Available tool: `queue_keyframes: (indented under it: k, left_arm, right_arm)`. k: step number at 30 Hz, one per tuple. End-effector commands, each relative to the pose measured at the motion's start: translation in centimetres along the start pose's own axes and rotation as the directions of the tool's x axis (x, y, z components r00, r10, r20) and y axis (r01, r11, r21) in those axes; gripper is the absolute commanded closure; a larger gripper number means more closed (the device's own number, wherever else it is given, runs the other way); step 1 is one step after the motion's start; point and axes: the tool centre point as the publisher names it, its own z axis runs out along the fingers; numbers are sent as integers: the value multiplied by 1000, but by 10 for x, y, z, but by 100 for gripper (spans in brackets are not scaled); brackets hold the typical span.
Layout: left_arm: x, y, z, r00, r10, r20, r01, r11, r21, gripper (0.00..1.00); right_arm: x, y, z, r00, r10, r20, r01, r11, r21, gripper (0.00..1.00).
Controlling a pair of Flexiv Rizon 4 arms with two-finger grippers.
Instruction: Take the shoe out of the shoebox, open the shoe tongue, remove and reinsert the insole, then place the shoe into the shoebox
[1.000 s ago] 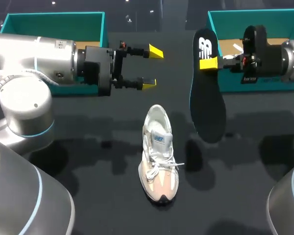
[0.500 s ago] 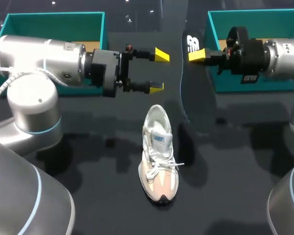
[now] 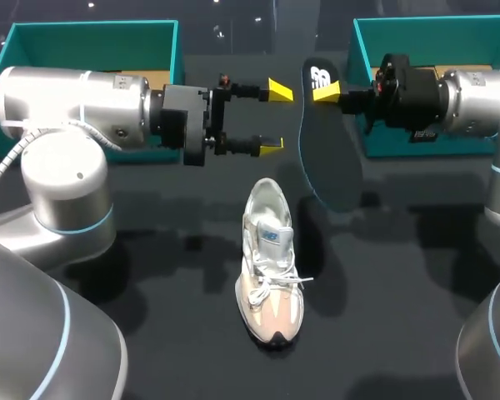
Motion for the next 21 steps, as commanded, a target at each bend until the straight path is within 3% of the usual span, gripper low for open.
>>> queue_keyframes:
  k: [1, 5, 8, 12, 14, 21]
  left_arm:
    - [5, 9, 13, 1000, 0, 5, 0, 1000, -2, 10]
    - [5, 14, 17, 1000, -1, 9, 1, 1000, -6, 18]
    - [4, 15, 20, 1000, 2, 16, -2, 1000, -4, 40]
    - [3, 17, 23, 1000, 6, 20, -6, 1000, 0, 40]
    - [4, 19, 25, 1000, 11, 20, -11, 1000, 0, 49]
    - [5, 25, 34, 1000, 15, 16, -15, 1000, 1, 56]
  right_arm:
    - [-6, 11, 7, 999, 32, 2, -32, 999, 22, 100]
    - [-9, 16, 10, 997, 79, 12, -79, 997, 25, 100]
    - [-13, 18, 12, 995, 103, 16, -103, 995, 9, 100]
    - [-18, 21, 12, 989, 144, 34, -144, 990, -12, 100]
    - [-19, 22, 12, 986, 160, 46, -160, 987, -18, 100]
    - [-21, 25, 13, 984, 172, 44, -171, 985, -31, 100]
